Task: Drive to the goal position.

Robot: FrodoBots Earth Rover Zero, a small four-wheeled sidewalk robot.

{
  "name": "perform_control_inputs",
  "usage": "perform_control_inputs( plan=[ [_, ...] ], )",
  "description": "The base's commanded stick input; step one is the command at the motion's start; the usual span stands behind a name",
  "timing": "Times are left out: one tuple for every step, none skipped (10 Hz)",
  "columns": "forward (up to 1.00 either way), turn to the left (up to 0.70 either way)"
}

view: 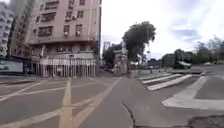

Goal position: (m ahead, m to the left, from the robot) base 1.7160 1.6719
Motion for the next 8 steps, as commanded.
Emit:
perform_control_inputs(
  plan=[
    [0.7, 0.14],
    [0.7, 0.0],
    [0.7, 0.0],
    [0.7, 0.0],
    [0.7, 0.0],
    [0.7, 0.0],
    [0.7, 0.0],
    [0.7, 0.0]
  ],
)
